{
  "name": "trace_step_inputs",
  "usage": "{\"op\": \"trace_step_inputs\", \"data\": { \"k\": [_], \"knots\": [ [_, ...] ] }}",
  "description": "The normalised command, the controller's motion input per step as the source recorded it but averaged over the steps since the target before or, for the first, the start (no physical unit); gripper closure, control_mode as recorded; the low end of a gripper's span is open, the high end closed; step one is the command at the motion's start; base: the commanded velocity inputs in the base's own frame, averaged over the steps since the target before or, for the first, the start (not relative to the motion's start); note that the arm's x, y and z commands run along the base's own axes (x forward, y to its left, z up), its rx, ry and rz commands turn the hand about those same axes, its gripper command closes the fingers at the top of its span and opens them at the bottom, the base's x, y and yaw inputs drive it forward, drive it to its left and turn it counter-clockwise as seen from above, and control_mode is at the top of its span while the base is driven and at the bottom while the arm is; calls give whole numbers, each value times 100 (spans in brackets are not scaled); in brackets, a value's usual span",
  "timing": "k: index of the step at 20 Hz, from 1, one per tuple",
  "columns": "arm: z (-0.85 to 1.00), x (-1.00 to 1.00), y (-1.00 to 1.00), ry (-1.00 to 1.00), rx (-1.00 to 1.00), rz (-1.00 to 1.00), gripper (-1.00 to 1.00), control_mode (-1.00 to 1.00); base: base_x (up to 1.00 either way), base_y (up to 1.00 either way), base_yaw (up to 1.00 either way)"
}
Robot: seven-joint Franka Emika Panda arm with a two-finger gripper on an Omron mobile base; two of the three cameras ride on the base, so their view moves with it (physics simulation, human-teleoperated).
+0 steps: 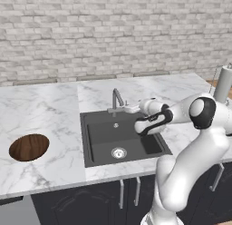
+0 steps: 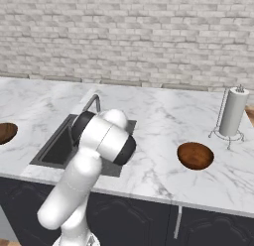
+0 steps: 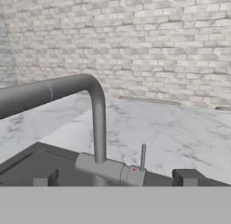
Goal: Rinse each bowl for a few seconds and place them down in the sink or on the counter.
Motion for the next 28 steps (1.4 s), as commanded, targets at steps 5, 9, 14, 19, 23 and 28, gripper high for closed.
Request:
{"op": "trace_step_inputs", "data": {
  "k": [5,9,14,19,23,28],
  "knots": [
    [-18,30,-8,0,4,2,-100,-100,0,0,0],
    [-18,31,-16,0,5,4,-100,-100,0,0,0],
    [-16,31,-16,-1,5,3,-100,-100,0,0,0],
    [-6,32,-11,-1,4,2,-100,-100,0,0,0],
    [0,31,-8,0,2,0,-100,-100,0,0,0],
    [0,33,-6,0,2,0,-100,-100,0,0,0]
  ]
}}
